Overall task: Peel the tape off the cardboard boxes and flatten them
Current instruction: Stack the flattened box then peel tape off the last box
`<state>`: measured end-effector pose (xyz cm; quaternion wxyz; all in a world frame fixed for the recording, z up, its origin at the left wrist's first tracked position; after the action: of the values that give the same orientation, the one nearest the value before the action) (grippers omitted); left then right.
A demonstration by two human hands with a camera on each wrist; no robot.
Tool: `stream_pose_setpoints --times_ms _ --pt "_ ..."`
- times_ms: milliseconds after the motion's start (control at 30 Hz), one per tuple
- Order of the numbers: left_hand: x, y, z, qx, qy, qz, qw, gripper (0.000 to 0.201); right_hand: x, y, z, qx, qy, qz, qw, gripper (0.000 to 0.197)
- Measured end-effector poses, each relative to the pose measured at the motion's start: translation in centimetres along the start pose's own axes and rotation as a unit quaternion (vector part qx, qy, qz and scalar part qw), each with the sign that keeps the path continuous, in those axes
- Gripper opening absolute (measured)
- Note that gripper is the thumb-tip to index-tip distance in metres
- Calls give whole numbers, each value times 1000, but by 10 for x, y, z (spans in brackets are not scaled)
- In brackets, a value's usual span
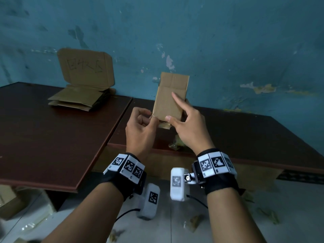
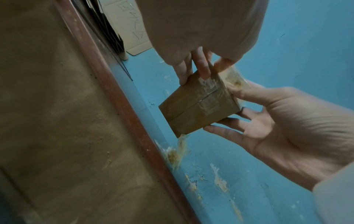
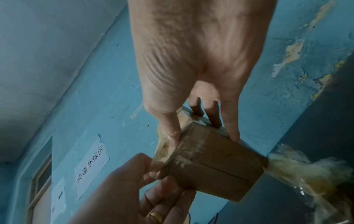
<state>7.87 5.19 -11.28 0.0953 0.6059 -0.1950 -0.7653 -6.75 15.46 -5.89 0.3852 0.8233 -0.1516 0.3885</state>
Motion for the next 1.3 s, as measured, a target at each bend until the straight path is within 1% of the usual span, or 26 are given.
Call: stream_pose_setpoints --times_ms 67,167,400,633,767,800,900,967,1033,1100,1200,1300 --pt "1 -2 -1 -13 21 7 1000 11 -2 0 1 3 -3 3 1000 79" --pt "4 -3 -1 -35 29 9 999 13 -4 -1 2 4 -10 5 1000 81" --pt "9 -3 -1 -70 15 -16 997 17 -4 1 5 -3 -18 -7 1000 83" --pt "8 -1 -1 -59 10 -32 998 17 -4 -2 3 2 -8 0 1000 80" --pt "11 0 6 -19 -37 -85 995 22 -5 -2 -6 -1 23 19 1000 76" --pt "10 -1 7 -8 -33 -85 996 21 -5 -2 -7 -2 26 19 999 76" --pt "6 -4 8 1 -7 -56 998 28 -4 -2 -9 -1 30 20 999 76" --pt "6 -3 8 -6 0 -43 999 22 -4 -3 -9 0 28 19 999 76" --pt "8 -3 8 -12 -5 -47 999 14 -3 -3 -7 2 32 17 999 76" --pt "9 -3 8 -19 -7 -48 999 12 -1 -3 -5 4 31 11 999 76" --pt "11 -3 7 -24 -15 -57 998 11 1 -2 -4 5 29 2 1000 75" --pt "14 -2 7 -20 -30 -69 997 14 3 -3 -4 7 24 -4 1000 73"
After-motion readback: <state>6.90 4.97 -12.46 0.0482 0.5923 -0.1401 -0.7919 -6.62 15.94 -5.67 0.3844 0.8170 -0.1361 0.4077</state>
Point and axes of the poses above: each hand's wrist, its own y-axis towards the middle knuckle, its own z-axis out of the palm, x = y × z, the point moved 8 cm from there along y, towards the middle knuckle, and after that the axes turned 6 degrees about -x, right-handed, at the moved point
